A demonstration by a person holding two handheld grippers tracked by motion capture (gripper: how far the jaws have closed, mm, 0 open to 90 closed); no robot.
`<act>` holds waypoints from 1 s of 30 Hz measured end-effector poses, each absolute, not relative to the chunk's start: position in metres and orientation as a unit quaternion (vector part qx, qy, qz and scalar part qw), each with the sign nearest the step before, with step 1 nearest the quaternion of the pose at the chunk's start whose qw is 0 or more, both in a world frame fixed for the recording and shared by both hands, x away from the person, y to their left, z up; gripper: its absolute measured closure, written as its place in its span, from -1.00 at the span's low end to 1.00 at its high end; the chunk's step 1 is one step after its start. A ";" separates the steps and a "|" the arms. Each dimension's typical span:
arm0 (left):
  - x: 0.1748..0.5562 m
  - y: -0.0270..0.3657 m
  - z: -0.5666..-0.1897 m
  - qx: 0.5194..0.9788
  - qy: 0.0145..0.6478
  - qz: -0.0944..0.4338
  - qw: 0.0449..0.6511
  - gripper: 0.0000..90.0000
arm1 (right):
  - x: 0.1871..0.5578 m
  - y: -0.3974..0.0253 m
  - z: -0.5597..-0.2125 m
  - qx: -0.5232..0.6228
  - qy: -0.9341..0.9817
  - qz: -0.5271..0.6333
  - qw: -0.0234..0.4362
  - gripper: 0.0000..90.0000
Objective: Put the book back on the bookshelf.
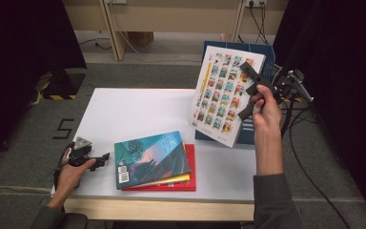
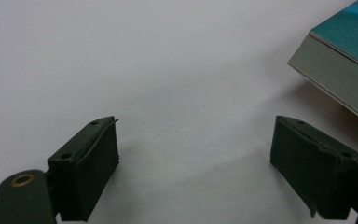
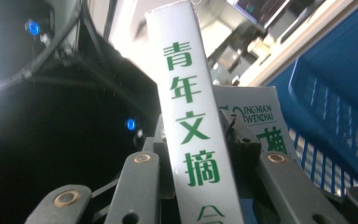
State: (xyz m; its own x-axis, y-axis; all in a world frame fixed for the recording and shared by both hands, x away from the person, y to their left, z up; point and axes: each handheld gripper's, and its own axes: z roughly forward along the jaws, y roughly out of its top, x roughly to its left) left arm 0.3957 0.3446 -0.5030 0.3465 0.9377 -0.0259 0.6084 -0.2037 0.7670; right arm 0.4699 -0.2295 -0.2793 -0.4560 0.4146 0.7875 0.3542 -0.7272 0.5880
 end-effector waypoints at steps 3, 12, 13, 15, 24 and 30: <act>0.396 0.345 -0.503 0.741 0.521 0.231 0.356 -0.68 | 0.477 -0.236 -0.272 0.526 0.363 0.768 0.037 0.57; 0.395 0.346 -0.503 0.737 0.522 0.229 0.363 -0.68 | 0.504 -0.237 -0.262 0.544 0.359 0.757 0.053 0.56; 0.395 0.346 -0.503 0.737 0.522 0.228 0.363 -0.68 | 0.506 -0.236 -0.261 0.544 0.358 0.757 0.053 0.56; 0.396 0.346 -0.503 0.736 0.523 0.227 0.364 -0.68 | 0.510 -0.233 -0.257 0.539 0.358 0.761 0.049 0.56; 0.395 0.347 -0.503 0.735 0.523 0.227 0.367 -0.68 | 0.541 -0.216 -0.248 0.541 0.352 0.762 0.042 0.56; 0.395 0.348 -0.503 0.730 0.525 0.226 0.374 -0.68 | 0.559 -0.226 -0.244 0.542 0.355 0.759 0.059 0.56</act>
